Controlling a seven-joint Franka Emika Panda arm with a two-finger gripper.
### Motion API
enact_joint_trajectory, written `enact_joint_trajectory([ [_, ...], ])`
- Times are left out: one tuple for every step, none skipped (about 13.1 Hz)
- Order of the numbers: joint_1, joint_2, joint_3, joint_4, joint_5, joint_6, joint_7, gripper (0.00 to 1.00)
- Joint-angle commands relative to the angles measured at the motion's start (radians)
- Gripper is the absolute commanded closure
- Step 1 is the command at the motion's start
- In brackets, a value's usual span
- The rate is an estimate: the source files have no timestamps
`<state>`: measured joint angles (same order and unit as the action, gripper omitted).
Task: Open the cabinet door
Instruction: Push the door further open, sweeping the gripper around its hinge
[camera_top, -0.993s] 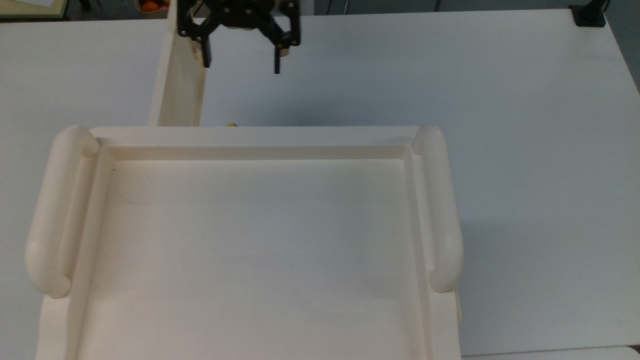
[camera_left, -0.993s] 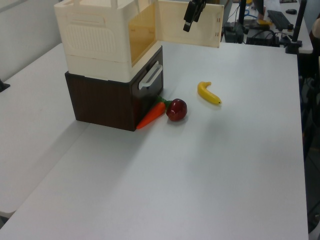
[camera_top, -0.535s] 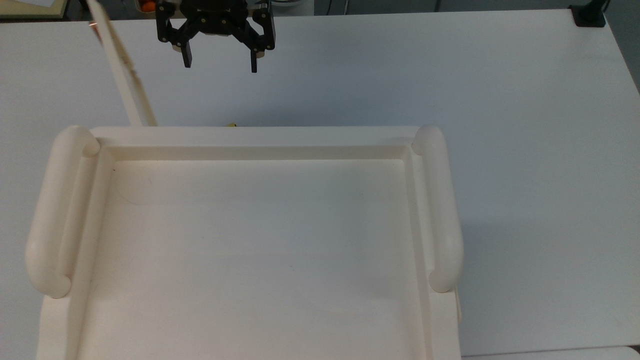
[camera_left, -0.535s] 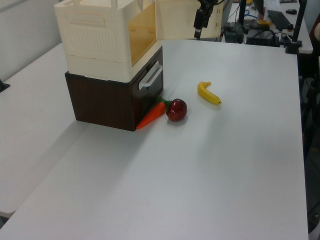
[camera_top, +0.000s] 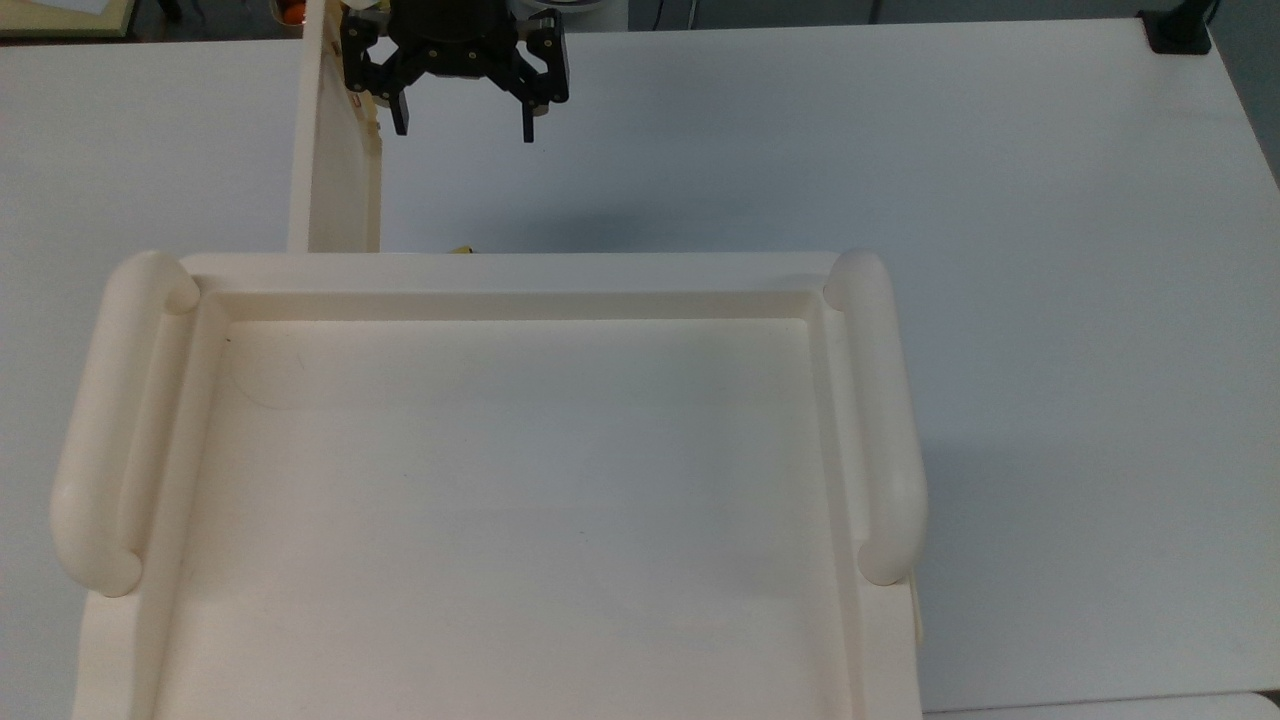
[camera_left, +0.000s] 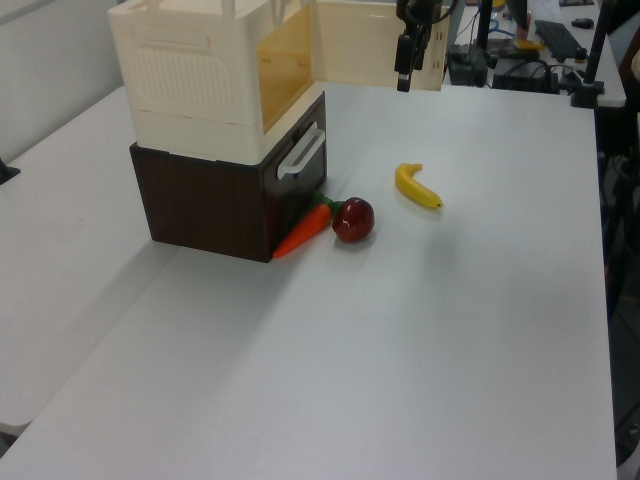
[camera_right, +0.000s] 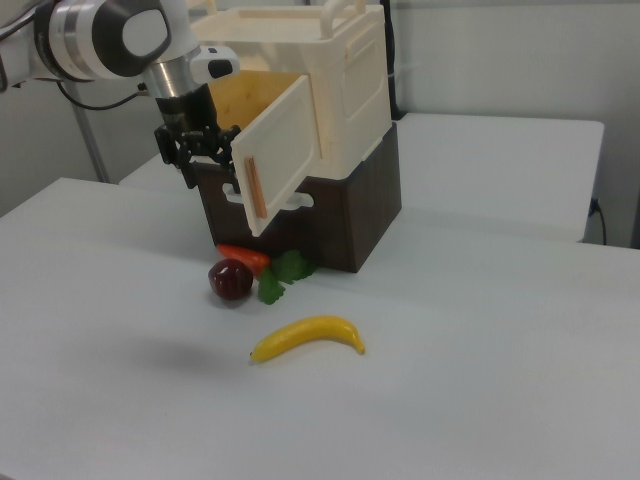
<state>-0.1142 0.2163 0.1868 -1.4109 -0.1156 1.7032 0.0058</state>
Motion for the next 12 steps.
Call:
enact_joint_trajectory([
  [0.008,-0.049,-0.006,-0.023,0.059,-0.062,-0.006,0.0],
  [0.028,-0.067,-0.01,-0.04,0.063,-0.071,0.02,0.0],
  [0.05,-0.083,-0.023,-0.057,0.062,-0.074,0.043,0.0],
  [0.073,-0.098,-0.039,-0.084,0.062,-0.071,0.062,0.0],
  [0.094,-0.119,-0.058,-0.117,0.059,-0.065,0.065,0.0],
  [0.094,-0.13,-0.066,-0.126,0.06,-0.068,0.065,0.0],
  [0.1,-0.147,-0.078,-0.135,0.06,-0.071,0.065,0.0],
  [0.116,-0.161,-0.099,-0.146,0.06,-0.073,0.063,0.0],
  [0.14,-0.178,-0.131,-0.16,0.06,-0.076,0.062,0.0],
  [0.177,-0.192,-0.174,-0.168,0.062,-0.076,0.066,0.0],
  [0.182,-0.196,-0.185,-0.166,0.062,-0.088,0.068,0.0],
  [0.177,-0.198,-0.185,-0.163,0.062,-0.1,0.066,0.0],
])
